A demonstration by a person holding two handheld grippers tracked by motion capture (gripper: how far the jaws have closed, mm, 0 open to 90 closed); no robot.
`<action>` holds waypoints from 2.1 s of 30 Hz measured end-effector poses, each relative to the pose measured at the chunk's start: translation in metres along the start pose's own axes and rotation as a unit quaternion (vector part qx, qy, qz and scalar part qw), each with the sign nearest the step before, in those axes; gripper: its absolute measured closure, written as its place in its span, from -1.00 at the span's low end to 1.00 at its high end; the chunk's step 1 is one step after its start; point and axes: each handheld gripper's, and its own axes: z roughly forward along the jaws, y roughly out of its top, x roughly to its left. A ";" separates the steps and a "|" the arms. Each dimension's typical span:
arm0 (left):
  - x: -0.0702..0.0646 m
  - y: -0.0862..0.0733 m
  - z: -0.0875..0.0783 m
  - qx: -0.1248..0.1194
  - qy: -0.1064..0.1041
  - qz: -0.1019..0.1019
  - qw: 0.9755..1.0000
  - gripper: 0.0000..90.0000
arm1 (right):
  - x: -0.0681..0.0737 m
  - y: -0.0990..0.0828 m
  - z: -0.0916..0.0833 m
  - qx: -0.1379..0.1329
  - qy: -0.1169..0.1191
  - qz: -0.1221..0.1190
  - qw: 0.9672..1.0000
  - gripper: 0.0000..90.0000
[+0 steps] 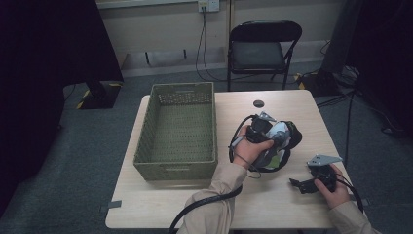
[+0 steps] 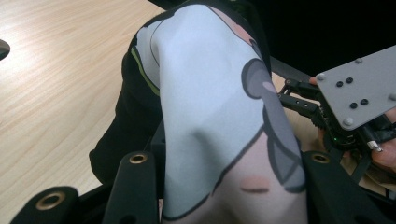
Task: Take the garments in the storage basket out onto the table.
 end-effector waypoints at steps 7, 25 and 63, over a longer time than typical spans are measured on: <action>-0.002 -0.003 0.009 0.001 0.004 -0.001 1.000 0.27 | 0.000 0.000 0.000 0.000 0.000 0.000 1.000 -1.00; 0.003 -0.019 0.030 0.007 0.021 -0.005 1.000 0.26 | 0.000 0.000 0.000 0.000 0.000 0.000 1.000 -1.00; 0.006 -0.039 0.048 0.016 0.040 -0.011 0.999 0.07 | 0.000 0.000 0.000 0.000 0.000 0.000 1.000 -1.00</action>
